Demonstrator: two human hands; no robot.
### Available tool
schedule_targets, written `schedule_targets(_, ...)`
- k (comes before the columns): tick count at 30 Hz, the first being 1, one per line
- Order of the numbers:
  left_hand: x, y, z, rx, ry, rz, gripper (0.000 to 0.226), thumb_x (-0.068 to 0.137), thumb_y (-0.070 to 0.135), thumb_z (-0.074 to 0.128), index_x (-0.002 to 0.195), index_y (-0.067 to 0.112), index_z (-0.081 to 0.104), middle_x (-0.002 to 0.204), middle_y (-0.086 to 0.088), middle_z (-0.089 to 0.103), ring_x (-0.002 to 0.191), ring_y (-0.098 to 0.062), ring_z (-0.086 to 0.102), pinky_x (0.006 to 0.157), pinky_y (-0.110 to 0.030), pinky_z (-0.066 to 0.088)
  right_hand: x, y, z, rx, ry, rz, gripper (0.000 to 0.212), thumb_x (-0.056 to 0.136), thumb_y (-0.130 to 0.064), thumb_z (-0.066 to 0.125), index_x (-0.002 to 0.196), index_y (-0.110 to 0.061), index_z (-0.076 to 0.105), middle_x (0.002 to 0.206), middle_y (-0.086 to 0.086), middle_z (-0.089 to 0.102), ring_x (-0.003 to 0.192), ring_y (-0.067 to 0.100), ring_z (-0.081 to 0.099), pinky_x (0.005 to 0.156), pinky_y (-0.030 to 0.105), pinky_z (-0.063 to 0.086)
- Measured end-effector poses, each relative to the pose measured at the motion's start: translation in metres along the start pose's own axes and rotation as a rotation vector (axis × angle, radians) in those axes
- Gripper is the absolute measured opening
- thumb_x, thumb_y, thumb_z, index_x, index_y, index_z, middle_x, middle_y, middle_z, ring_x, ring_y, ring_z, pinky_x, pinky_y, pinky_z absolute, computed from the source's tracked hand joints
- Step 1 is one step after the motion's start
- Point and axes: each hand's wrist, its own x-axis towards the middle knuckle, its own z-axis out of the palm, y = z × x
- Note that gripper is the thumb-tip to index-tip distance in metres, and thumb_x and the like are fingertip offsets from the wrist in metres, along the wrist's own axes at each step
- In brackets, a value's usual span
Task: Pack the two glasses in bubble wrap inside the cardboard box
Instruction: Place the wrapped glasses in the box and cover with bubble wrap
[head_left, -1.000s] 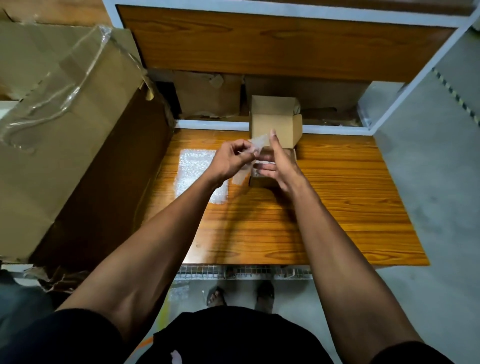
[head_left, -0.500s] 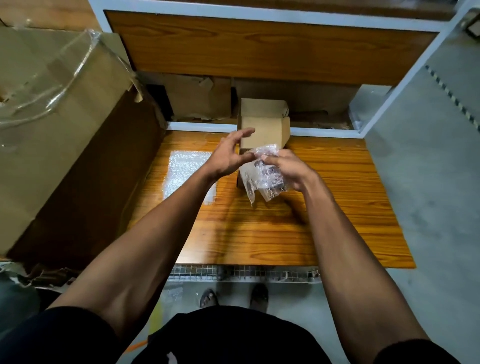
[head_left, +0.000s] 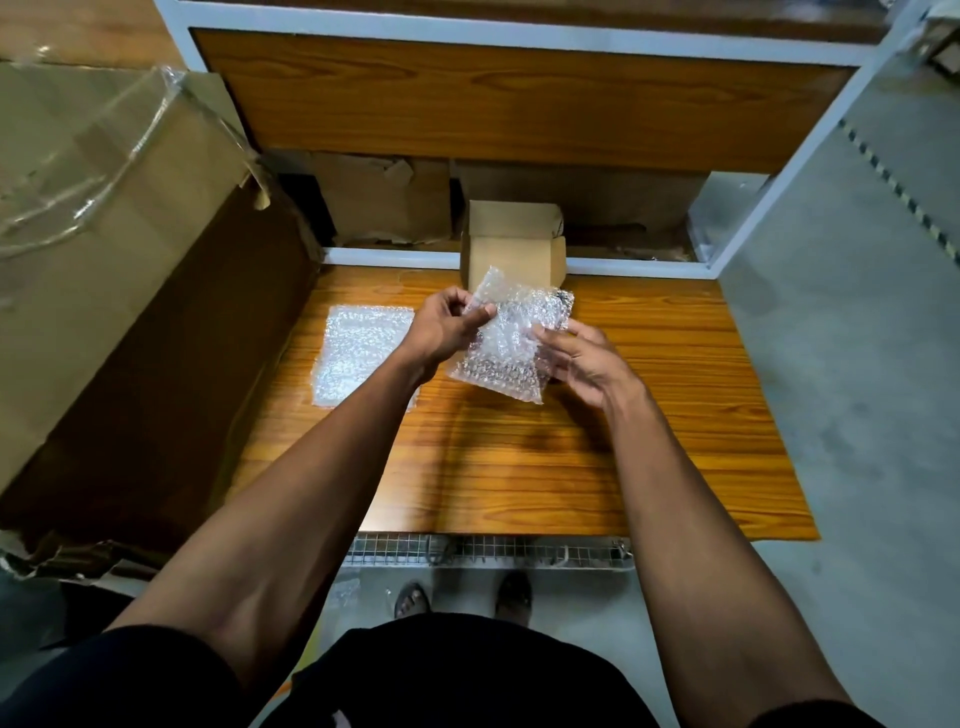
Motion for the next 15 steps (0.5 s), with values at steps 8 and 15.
schedule_targets(8,-0.003,-0.001,-0.001,-0.012,-0.096,0.034,0.028,0.099,0.014,0.073,0.125,0.008,0.066,0.098,-0.005,0.064,0.087,-0.017,0.058,0.068,-0.029,0.055,0.008,-0.006,-0.001,-0.146,0.090,-0.154,0.047,0.098,-0.004,0.066,0.141,-0.015,0.053,0.122,0.012,0.071,0.092,0.012,0.073,0.064,0.025,0.059)
schedule_targets(15,-0.003,-0.003,-0.004,-0.019,-0.118,0.018,0.025,0.105,0.000,0.054,0.094,0.014,0.071,0.097,-0.003,0.068,0.080,-0.012,0.058,0.063,-0.023,0.047,0.014,-0.005,-0.009,-0.285,0.080,-0.242,0.036,0.095,0.017,0.053,0.100,-0.013,0.072,0.124,-0.011,0.056,0.107,0.029,0.066,0.079,0.033,0.062)
